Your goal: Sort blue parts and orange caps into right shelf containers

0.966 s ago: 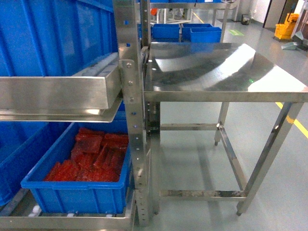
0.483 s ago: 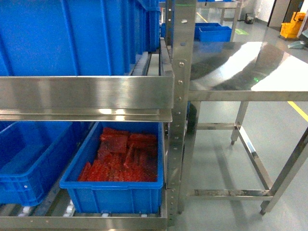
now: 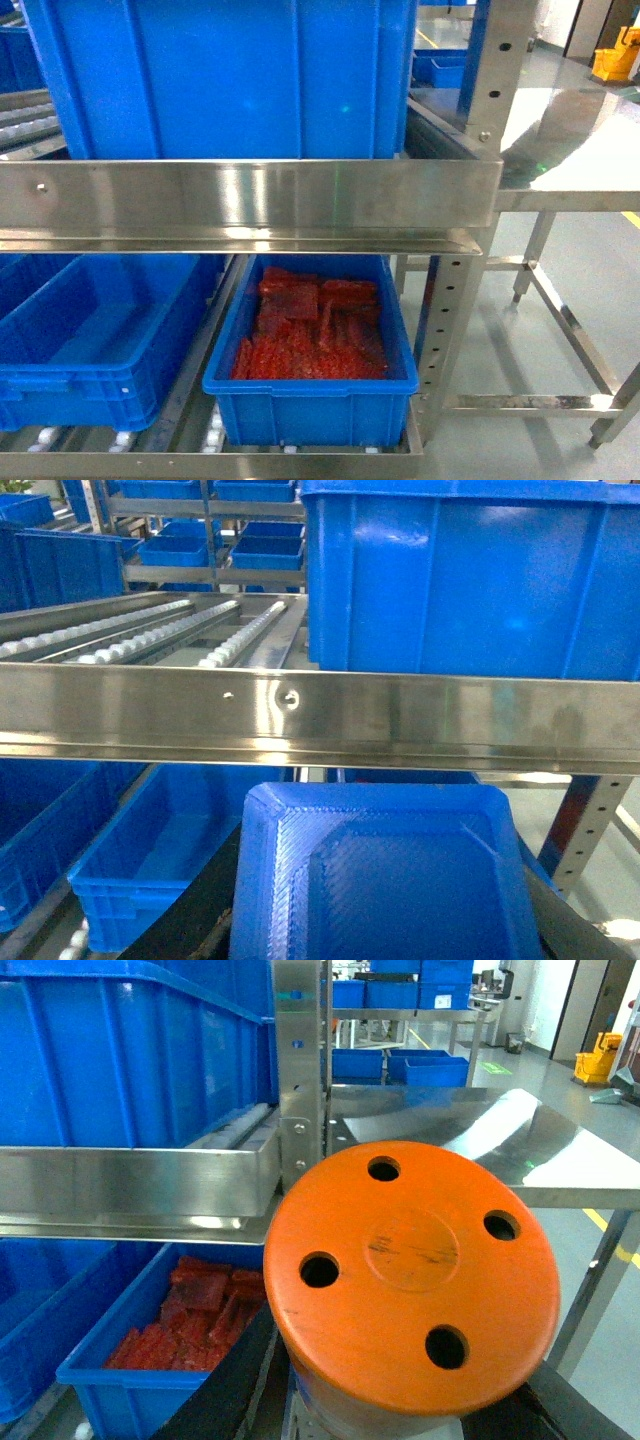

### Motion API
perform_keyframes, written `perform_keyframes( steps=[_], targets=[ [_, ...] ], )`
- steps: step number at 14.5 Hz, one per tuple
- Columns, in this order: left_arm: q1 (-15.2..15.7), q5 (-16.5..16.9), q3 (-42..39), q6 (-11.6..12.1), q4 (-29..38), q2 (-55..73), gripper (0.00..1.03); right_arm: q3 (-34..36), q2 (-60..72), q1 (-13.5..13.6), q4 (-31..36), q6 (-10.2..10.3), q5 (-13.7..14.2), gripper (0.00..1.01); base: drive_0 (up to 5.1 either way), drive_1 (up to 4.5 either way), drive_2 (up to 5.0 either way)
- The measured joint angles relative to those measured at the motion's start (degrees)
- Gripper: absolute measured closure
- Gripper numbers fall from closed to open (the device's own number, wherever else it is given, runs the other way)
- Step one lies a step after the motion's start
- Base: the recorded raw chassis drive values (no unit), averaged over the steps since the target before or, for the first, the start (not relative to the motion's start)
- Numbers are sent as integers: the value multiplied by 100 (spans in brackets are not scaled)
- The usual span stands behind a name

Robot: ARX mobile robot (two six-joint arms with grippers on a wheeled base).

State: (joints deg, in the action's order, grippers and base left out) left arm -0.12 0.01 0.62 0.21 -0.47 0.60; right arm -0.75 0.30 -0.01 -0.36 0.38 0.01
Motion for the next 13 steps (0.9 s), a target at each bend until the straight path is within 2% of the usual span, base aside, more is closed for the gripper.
perform_keyframes(
  steps=[13],
  targets=[
    [2, -4, 0, 0, 7, 0, 60, 0, 0, 0, 4, 0, -2, 60, -504, 237, 237]
  ],
)
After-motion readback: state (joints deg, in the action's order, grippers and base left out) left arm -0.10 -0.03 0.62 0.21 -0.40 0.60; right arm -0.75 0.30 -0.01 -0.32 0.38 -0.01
